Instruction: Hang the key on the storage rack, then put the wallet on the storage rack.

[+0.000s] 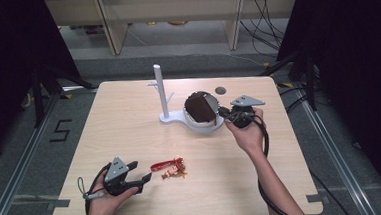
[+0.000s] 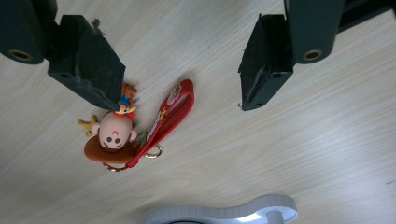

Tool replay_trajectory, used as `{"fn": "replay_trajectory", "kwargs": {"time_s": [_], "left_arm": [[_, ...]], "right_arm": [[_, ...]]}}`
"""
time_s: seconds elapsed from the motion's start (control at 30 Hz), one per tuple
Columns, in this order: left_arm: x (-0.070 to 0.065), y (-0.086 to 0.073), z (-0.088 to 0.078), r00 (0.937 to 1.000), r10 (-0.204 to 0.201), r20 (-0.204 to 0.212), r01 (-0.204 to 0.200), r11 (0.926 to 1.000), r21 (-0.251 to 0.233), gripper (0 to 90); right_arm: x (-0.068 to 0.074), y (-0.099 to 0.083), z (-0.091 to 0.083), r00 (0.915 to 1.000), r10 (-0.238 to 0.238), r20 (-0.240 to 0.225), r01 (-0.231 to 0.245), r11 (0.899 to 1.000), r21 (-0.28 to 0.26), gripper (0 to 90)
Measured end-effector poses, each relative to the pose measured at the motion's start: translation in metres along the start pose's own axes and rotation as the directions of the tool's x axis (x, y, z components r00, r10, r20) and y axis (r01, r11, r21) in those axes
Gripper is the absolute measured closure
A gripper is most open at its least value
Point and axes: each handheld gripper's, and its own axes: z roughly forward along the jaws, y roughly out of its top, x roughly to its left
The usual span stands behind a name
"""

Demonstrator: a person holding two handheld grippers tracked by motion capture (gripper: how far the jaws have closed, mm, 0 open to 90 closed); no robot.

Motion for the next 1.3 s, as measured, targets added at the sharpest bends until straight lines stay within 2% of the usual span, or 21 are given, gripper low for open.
{"fn": "replay_trajectory", "kwargs": {"time_s": [0.07,0.1,0.17,0.33,0.37,0.4,0.47,0.5,0.57,0.67,0.7,0.77,0.83,0.87,1.07,1.17,1.2,1.23,1.3], "left_arm": [[0.0,0.002,0.0,0.9999,0.007,0.012,-0.007,1.0,-0.004,29.8],[-0.001,0.003,0.001,0.9999,0.009,0.013,-0.009,0.9999,-0.006,29.6],[-0.002,0.006,0.002,0.9998,0.011,0.018,-0.011,0.9999,-0.01,29.4],[-0.003,0.011,0.004,0.999,0.035,0.027,-0.035,0.9994,0.001,29.2],[-0.003,0.013,0.005,0.9987,0.036,0.036,-0.036,0.9993,-0.002,29.1],[-0.003,0.014,0.006,0.9985,0.039,0.038,-0.039,0.9992,-0.004,29.0],[-0.004,0.018,0.008,0.998,0.045,0.044,-0.045,0.999,-0.005,28.9],[-0.004,0.019,0.009,0.9976,0.051,0.048,-0.051,0.9987,-0.004,28.9],[-0.006,0.023,0.011,0.9963,0.065,0.056,-0.065,0.9978,0.005,28.9],[-0.011,0.028,0.015,0.9919,0.096,0.083,-0.097,0.9951,0.017,28.9],[-0.013,0.03,0.017,0.9904,0.098,0.097,-0.1,0.9948,0.015,28.9],[-0.016,0.032,0.02,0.9859,0.122,0.114,-0.126,0.9917,0.027,28.9],[-0.017,0.033,0.022,0.9832,0.133,0.126,-0.138,0.9897,0.036,28.9],[-0.018,0.033,0.024,0.9838,0.132,0.122,-0.137,0.9899,0.035,28.9],[-0.021,0.036,0.029,0.9802,0.138,0.142,-0.145,0.9887,0.039,30.3],[-0.023,0.037,0.031,0.9794,0.144,0.141,-0.151,0.9877,0.041,32.3],[-0.024,0.038,0.031,0.9784,0.148,0.144,-0.158,0.9859,0.057,33.0],[-0.024,0.038,0.032,0.9761,0.155,0.153,-0.166,0.9839,0.065,33.6],[-0.025,0.039,0.034,0.975,0.154,0.16,-0.167,0.9829,0.076,35.4]], "right_arm": [[0.0,-0.004,-0.004,0.9995,0.033,-0.003,-0.033,0.999,0.008,85.2],[-0.004,-0.007,-0.007,0.9997,0.022,-0.006,-0.022,1.0,0.019,84.2],[-0.006,-0.011,-0.01,0.9995,0.031,-0.008,-0.03,0.999,0.033,82.3],[-0.009,-0.018,-0.018,0.9996,0.029,0.008,-0.029,0.999,0.033,78.1],[-0.006,-0.019,-0.02,0.9974,0.072,0.006,-0.072,0.997,0.038,77.3],[-0.009,-0.021,-0.021,0.9992,0.04,-0.003,-0.04,0.999,0.033,76.3],[-0.01,-0.024,-0.026,0.9988,0.049,0.008,-0.05,0.997,0.053,74.6],[-0.011,-0.028,-0.027,0.998,0.063,0.004,-0.064,0.997,0.052,73.6],[-0.012,-0.03,-0.029,0.998,0.063,0.008,-0.063,0.997,0.051,73.2],[-0.014,-0.036,-0.034,0.9968,0.08,0.008,-0.08,0.995,0.065,72.2],[-0.015,-0.038,-0.034,0.9969,0.077,0.012,-0.078,0.996,0.049,71.8],[-0.015,-0.04,-0.036,0.9961,0.088,0.01,-0.088,0.995,0.055,70.8],[-0.014,-0.041,-0.038,0.9922,0.124,0.014,-0.125,0.99,0.065,70.2],[-0.017,-0.042,-0.038,0.9954,0.096,0.008,-0.096,0.993,0.064,69.9],[-0.017,-0.044,-0.038,0.9958,0.092,0.0,-0.092,0.993,0.075,68.1],[-0.017,-0.043,-0.037,0.9934,0.114,-0.012,-0.113,0.989,0.097,67.3],[-0.017,-0.043,-0.037,0.9932,0.116,-0.011,-0.114,0.989,0.094,67.3],[-0.02,-0.043,-0.037,0.9952,0.096,-0.019,-0.094,0.991,0.092,67.3],[-0.021,-0.042,-0.037,0.9945,0.104,-0.015,-0.101,0.988,0.119,67.2]]}}
